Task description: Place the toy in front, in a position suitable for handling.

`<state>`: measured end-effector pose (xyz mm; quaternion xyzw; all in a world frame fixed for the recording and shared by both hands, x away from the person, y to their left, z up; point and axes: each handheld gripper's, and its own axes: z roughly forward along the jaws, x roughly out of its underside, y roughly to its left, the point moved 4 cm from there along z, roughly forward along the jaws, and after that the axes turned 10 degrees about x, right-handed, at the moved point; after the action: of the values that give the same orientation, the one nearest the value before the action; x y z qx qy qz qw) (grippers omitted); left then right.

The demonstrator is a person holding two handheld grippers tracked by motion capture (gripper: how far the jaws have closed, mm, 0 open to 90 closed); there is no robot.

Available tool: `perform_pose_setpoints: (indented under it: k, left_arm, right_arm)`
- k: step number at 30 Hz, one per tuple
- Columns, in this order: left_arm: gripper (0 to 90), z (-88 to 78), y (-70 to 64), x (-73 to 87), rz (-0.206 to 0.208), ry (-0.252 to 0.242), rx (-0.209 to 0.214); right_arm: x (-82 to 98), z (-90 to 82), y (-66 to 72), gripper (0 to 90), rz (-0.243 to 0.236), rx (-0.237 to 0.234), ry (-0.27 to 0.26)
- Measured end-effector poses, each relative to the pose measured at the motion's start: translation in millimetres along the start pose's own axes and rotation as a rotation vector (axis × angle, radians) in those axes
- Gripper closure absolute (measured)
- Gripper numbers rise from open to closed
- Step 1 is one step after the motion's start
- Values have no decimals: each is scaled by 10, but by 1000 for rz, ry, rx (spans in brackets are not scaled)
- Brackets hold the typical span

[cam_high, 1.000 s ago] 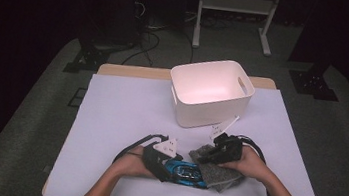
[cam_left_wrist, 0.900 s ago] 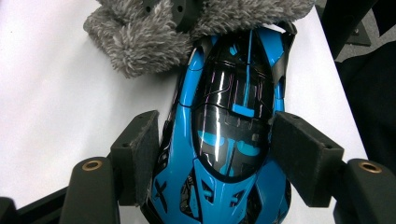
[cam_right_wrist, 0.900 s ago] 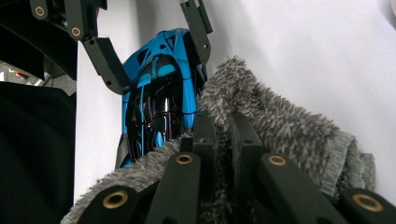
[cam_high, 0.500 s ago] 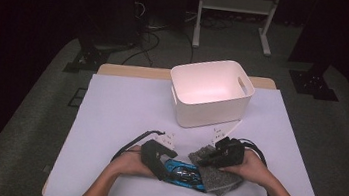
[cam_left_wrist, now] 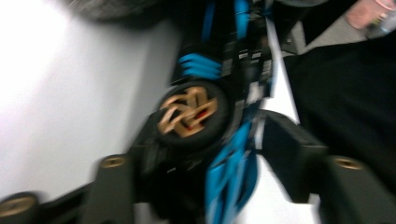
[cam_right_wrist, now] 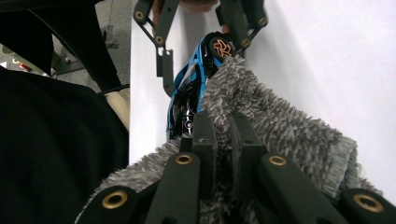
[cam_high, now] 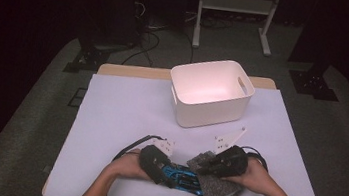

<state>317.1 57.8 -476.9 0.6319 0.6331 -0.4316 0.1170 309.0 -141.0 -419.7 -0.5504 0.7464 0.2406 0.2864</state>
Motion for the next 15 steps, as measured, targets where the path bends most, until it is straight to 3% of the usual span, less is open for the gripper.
perform_pose_setpoints:
  k: [3,7,10,15]
  left_arm:
    - [511,-4,-46,-31,74,-8,-3]
    - [534,-4,-86,-53,158,-2,-44]
    - [553,-51,-108,-87,197,-30,-60]
    - [564,-91,-123,-88,266,-20,-128]
  right_arm:
    - [-3,-22,43,813,-16,1,-2]
    - [-7,-57,48,813,-30,8,2]
    - [-10,-66,29,813,-32,15,6]
    - [-62,-71,-3,813,-39,32,-2]
